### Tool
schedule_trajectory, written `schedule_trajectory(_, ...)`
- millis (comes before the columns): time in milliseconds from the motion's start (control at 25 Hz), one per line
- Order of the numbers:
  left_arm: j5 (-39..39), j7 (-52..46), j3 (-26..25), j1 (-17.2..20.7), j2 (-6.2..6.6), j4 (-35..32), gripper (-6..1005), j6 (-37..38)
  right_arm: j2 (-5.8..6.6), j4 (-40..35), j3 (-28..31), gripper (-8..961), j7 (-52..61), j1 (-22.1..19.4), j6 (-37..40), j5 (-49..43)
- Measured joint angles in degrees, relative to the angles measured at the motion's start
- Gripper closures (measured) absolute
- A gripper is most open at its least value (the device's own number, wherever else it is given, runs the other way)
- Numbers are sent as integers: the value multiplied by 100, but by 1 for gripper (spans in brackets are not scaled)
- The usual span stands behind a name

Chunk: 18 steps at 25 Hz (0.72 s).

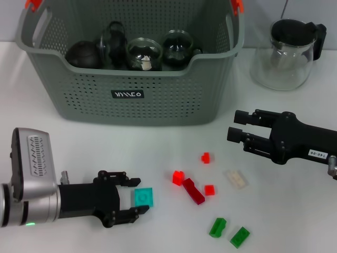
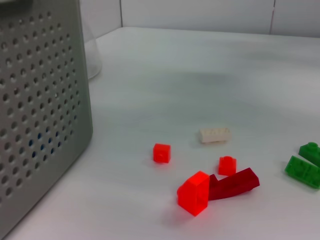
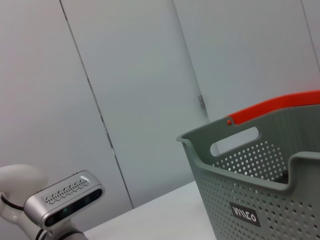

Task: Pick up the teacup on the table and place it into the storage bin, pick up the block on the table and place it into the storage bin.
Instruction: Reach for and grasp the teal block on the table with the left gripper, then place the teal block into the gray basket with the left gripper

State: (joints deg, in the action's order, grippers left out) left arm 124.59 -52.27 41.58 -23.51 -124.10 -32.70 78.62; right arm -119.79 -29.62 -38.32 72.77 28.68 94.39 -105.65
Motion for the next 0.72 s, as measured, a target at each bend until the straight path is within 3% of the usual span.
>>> schedule_trajectory(160,-21,-41,0,-14,-2,6,371,-46,0,0,0,401,0,3,4,0)
schedule_trajectory(440,-18,-220,0,-48,22,-38,537,7,0,0,0,401,0,6,17,0)
schedule_trajectory(600,-39,-228,-128,-36,51,-131,591,321,0,0,0,402,0,1,23,0)
schedule_trajectory(720,-41,-278,-530,-7,94,-343,600,948,5,0,0,402,0,-4,33,0)
